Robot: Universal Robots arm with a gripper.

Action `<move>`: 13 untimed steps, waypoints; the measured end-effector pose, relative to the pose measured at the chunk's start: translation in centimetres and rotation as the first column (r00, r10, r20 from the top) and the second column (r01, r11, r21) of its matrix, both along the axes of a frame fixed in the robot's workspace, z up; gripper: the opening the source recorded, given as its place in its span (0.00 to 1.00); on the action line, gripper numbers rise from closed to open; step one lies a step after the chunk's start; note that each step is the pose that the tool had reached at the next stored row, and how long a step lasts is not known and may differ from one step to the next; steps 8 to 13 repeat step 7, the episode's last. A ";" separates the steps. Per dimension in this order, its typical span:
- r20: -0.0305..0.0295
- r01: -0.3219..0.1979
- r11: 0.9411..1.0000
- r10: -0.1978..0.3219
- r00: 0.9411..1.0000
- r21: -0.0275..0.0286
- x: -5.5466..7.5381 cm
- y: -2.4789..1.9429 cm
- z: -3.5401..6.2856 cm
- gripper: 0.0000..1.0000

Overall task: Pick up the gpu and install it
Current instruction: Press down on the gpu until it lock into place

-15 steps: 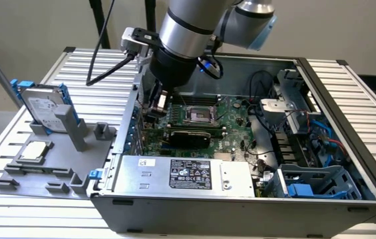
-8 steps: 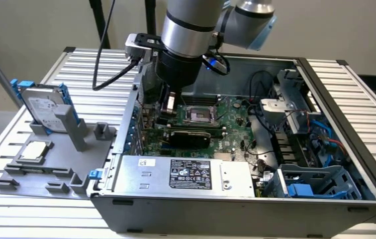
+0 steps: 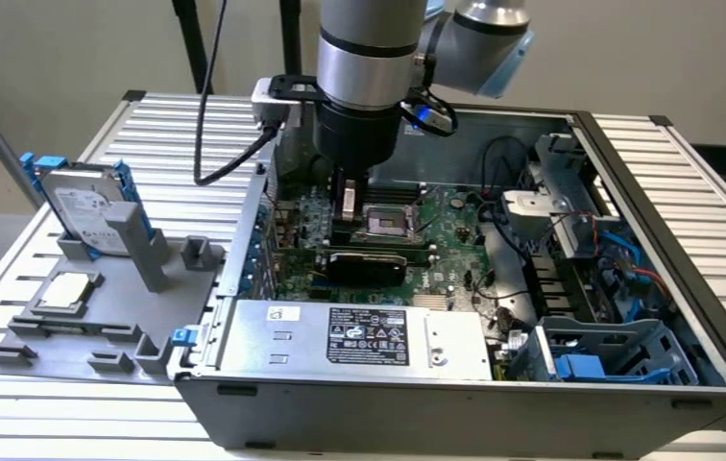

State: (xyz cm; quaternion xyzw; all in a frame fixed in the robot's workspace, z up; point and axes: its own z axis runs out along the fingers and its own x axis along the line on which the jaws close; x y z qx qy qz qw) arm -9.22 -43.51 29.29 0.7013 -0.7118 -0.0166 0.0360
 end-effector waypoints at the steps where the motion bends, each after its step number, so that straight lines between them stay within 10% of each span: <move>1: 0.000 0.000 1.000 0.000 1.000 0.001 0.0 0.00 -0.01 0.11; 13: 0.000 0.001 1.000 -0.001 1.000 0.010 0.0 0.00 0.00 0.11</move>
